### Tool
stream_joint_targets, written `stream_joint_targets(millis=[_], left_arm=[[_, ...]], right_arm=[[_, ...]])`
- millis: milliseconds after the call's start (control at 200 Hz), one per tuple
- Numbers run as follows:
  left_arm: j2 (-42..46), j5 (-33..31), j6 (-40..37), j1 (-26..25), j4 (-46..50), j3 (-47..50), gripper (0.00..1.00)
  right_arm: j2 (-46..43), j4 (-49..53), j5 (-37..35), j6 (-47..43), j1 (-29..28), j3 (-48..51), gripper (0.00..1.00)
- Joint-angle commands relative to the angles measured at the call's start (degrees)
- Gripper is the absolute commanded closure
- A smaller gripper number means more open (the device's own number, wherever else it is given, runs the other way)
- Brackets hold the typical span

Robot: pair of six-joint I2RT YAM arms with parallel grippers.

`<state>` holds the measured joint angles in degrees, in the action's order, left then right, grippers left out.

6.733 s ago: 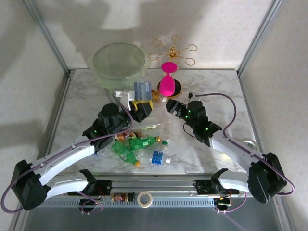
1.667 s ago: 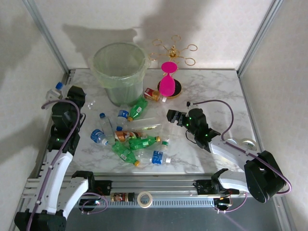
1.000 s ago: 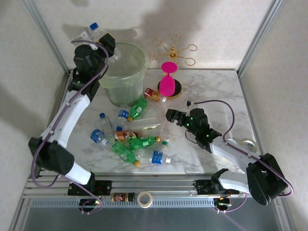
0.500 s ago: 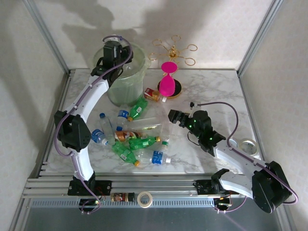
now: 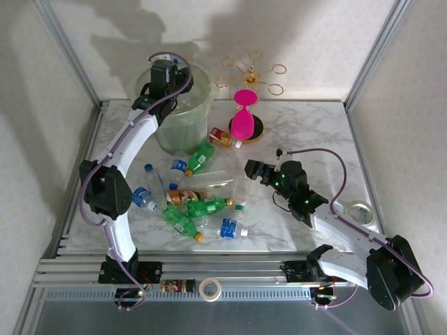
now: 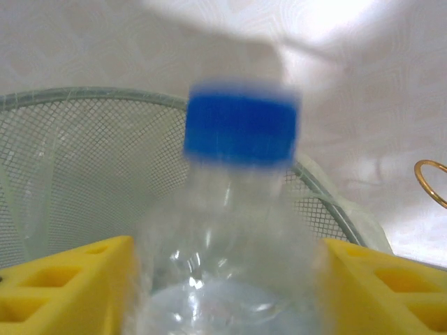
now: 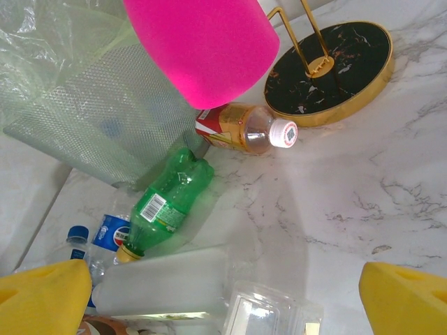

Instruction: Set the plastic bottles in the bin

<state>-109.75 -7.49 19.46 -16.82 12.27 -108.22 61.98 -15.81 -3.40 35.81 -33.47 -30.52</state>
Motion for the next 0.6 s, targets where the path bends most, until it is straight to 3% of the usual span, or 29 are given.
stream_joint_targets(millis=[0, 120, 335, 596], left_arm=[[3.54, -1.22, -0.04, -0.64, -1.18, -0.71, 0.27], [6.17, -1.09, -0.13, -1.12, -2.55, 0.75, 0.13], [14.08, 2.03, 0.55, -2.81, -7.96, 7.81, 0.12], [31.23, 11.8, 3.62, -7.9, -24.95, 32.64, 0.12]], right_arm=[[-0.07, -0.36, -0.33, 0.79, -0.1, 0.41, 0.01], [1.29, -0.11, 0.66, 0.92, -0.15, -0.41, 0.01], [3.83, 0.35, 1.79, 1.71, -0.19, -1.57, 0.01], [9.47, 5.53, 5.66, 3.06, -0.36, -5.13, 0.01]])
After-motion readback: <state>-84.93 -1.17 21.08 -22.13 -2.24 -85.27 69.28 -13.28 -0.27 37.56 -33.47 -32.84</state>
